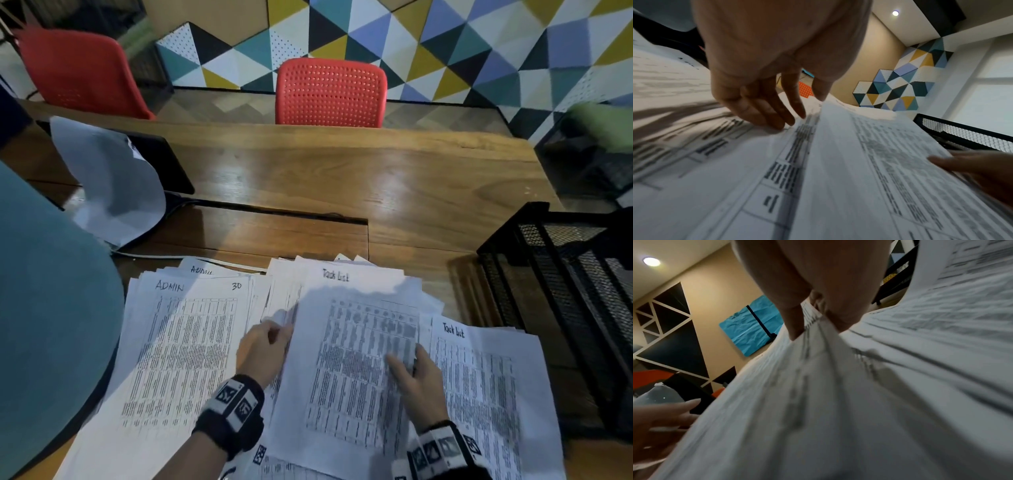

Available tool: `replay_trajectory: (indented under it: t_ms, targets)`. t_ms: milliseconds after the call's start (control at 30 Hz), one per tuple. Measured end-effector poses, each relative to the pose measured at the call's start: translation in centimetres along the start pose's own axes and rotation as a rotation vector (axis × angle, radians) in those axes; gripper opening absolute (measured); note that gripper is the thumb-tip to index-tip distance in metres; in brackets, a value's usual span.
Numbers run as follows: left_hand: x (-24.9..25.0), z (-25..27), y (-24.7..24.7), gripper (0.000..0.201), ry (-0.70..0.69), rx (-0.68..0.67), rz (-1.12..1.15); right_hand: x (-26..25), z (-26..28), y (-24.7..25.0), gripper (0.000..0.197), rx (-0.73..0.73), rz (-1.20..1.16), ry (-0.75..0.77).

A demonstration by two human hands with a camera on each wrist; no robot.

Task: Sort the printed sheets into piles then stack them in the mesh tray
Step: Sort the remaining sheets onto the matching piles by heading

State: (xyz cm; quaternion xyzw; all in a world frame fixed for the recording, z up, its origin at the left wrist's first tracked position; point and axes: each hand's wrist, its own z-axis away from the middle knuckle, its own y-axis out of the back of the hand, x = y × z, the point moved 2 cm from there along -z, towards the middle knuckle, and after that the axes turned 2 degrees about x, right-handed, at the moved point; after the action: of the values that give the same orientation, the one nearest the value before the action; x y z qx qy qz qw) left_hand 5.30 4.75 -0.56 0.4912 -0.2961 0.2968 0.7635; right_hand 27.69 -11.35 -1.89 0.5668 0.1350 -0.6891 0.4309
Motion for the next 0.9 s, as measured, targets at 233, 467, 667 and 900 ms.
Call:
replay_trajectory:
  t_ms: [233,467,667,900]
  targets:
    - [1.1,-1.3,-0.8,0.023,-0.043,-0.091,0.045,1.0,0.9,1.8,0.019,-0.032,-0.235,-0.083]
    - [1.4,-2.1,-1.0,0.008,-0.065,-0.271,0.291,1.5,0.1,2.5,0.048,-0.03,-0.479,-0.243]
    - [2.0,-0.9,-0.1,0.038,0.027,-0.285,0.52,1.9,-0.5,2.8,0.076,0.001,-0.378,-0.161]
    - [0.7,-1.2,-0.3,0.074,0.19,-0.306,0.598,0.7,-1.0,3.1,0.016,-0.049,-0.601,-0.138]
